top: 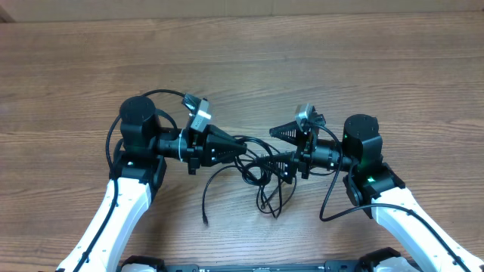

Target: Untangle cables

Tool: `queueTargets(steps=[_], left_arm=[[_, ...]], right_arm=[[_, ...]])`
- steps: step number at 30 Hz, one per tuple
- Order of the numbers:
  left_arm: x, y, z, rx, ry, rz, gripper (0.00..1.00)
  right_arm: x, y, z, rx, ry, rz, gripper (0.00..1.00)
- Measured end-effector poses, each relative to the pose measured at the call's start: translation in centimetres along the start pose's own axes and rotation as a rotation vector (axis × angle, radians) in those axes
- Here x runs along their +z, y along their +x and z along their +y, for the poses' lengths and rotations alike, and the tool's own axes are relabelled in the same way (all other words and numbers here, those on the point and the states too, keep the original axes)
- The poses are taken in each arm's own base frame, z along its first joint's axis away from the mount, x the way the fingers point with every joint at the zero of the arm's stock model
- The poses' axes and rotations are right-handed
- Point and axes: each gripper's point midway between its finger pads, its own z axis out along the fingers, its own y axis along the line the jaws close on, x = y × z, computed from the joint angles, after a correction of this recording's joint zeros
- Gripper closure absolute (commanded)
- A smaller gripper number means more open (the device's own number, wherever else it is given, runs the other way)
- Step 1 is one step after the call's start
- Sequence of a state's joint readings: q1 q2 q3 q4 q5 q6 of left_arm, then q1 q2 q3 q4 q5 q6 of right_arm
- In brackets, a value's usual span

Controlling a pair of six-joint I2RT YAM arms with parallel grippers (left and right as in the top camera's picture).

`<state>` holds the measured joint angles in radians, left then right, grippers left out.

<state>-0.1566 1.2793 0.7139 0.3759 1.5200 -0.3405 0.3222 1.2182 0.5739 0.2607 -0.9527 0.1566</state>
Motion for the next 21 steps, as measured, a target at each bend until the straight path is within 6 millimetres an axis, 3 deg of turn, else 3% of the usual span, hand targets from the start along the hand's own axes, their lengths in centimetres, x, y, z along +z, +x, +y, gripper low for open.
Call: queueTargets(steps=[8, 13, 17, 21], left_arm=[[0.0, -1.3, -0.7, 0.014, 0.008, -0.006, 0.96], [-0.1, -2.1, -1.1, -0.011, 0.008, -0.012, 0.96], [-1.0, -2.9, -0.2, -0.107, -0.047, -0.054, 0.96], [-2.5, -4.1, 1.9, -0.248, -0.152, -0.152, 0.96]], right_arm=[[-0.4, -0.4, -1.3, 0.057, 0.064, -0.021, 0.0], [-2.7, -1.5, -4.4, 0.181, 0.167, -0.086, 0.0], [-4.8, -2.2, -6.5, 0.286, 0.237, -0.143, 0.0], [-5.6, -2.4, -7.3, 0.367, 0.258, -0.172, 0.0]])
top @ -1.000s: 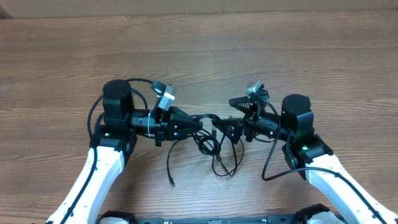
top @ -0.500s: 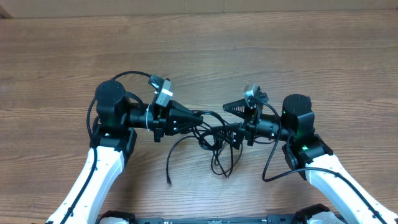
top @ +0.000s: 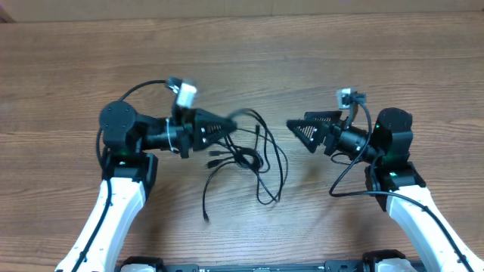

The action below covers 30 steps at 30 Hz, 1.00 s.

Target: Untangle cables

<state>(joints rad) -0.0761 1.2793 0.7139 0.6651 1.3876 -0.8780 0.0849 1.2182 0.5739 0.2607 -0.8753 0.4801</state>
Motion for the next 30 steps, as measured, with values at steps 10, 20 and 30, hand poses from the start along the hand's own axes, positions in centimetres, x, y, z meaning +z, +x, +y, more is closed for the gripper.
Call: queueTargets(steps=[10, 20, 30], left_arm=[[-2.0, -2.5, 5.6, -0.322, -0.235, -0.234, 0.96], [-3.3, -2.5, 9.1, -0.57, -0.371, -0.374, 0.96], [-4.6, -3.3, 10.9, -0.661, -0.447, -0.494, 0.96]], right_arm=[[-0.3, -0.1, 2.9, -0.026, -0.152, 0.031, 0.0], [-0.4, 1.2, 4.9, -0.057, -0.253, 0.096, 0.0], [0.4, 2.8, 4.7, 0.012, -0.23, 0.15, 0.01]])
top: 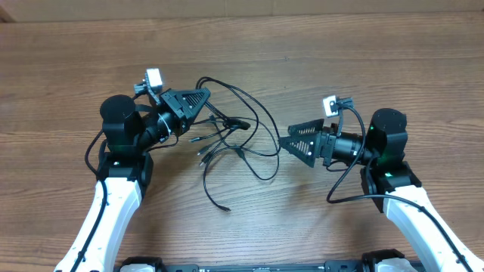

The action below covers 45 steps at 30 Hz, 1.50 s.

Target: Untangle cables

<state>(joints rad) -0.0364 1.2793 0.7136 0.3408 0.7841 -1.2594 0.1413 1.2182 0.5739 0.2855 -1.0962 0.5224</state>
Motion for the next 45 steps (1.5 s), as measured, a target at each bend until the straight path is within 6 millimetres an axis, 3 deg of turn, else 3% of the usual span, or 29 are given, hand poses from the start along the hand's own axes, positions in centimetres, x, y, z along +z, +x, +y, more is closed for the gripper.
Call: queueTargets(steps=[7, 12, 21, 45], left_arm=[[-0.1, 0.0, 2.1, -0.08, -0.082, -0.019, 0.96], [-0.1, -0.2, 2.4, -0.094, -0.094, -0.03, 0.96], [-0.5, 0.6, 4.9, -0.199, -0.191, -0.025, 0.96], [-1.5, 2.9, 8.5, -0.358, -0.342, 0.021, 0.96]], right_arm=[[1.3, 0.3, -0.2, -0.005, 0.046, -0.008, 0.01], [2.7, 1.2, 0.4, -0.014, 0.049, 0.012, 0.01], [5.0, 2.5, 2.0, -0.058, 0.04, 0.035, 0.0], [6.5, 3.2, 3.5, -0.1, 0.02, 0.039, 0.01]])
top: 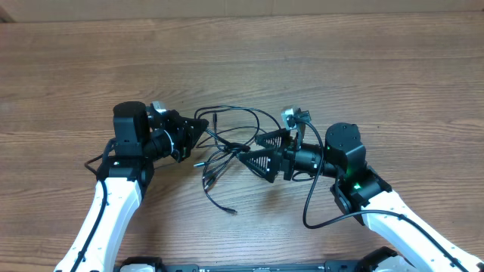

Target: Untangle cables

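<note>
A tangle of thin black cables (pixel 227 146) lies mid-table, with loops arching to the back (pixel 242 112) and loose plug ends trailing to the front (pixel 219 202). My left gripper (pixel 200 131) points right and is shut on the cables at the tangle's left side. From the right, my right gripper (pixel 248 148) reaches in with its fingers (pixel 266 139) spread open on either side of the knot's right edge. Whether they touch a strand is hard to tell.
The wooden table (pixel 340 68) carries nothing else. Each arm's own black lead hangs beside it: one loops under the right arm (pixel 308 211), one by the left arm (pixel 98 155). The table's back edge runs along the top.
My right gripper has moved left from open table to the tangle, still open. My left gripper has shifted forward and to the right with the cables, which now sit more bunched.
Both grippers met at the tangle in the middle. Then they stood apart, the left holding the cables and the right open and empty. The left then held the bundle farther back-left, spreading the loops. Now the right is back at the knot.
</note>
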Tool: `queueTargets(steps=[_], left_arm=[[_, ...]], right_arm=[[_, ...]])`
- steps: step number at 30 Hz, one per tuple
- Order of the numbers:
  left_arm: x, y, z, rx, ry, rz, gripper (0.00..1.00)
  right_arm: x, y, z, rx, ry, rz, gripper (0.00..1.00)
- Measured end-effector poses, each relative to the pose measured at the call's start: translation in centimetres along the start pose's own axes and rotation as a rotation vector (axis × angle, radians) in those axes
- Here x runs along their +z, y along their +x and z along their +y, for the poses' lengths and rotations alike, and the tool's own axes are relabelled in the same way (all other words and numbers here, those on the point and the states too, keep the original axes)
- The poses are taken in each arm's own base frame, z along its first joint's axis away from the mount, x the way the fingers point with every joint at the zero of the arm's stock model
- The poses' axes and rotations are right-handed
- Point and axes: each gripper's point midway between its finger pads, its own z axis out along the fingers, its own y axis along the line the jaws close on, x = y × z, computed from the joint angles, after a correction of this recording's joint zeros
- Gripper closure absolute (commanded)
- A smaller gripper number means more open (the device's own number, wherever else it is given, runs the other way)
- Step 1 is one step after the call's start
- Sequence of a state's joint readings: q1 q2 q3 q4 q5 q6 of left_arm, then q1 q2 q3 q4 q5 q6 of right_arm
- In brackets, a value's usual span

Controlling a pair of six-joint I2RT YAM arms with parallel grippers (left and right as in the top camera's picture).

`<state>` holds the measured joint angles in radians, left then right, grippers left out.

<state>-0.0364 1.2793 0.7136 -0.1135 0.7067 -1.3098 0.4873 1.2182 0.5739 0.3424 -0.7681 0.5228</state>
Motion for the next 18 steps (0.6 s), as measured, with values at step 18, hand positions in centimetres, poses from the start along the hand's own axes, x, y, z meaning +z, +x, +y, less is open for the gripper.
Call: queueTargets(steps=[18], left_arm=[[-0.1, 1.6, 1.0, -0.048, -0.032, 0.083, 0.96]], right_arm=[[0.6, 0.9, 0.5, -0.047, -0.006, 0.025, 0.0]])
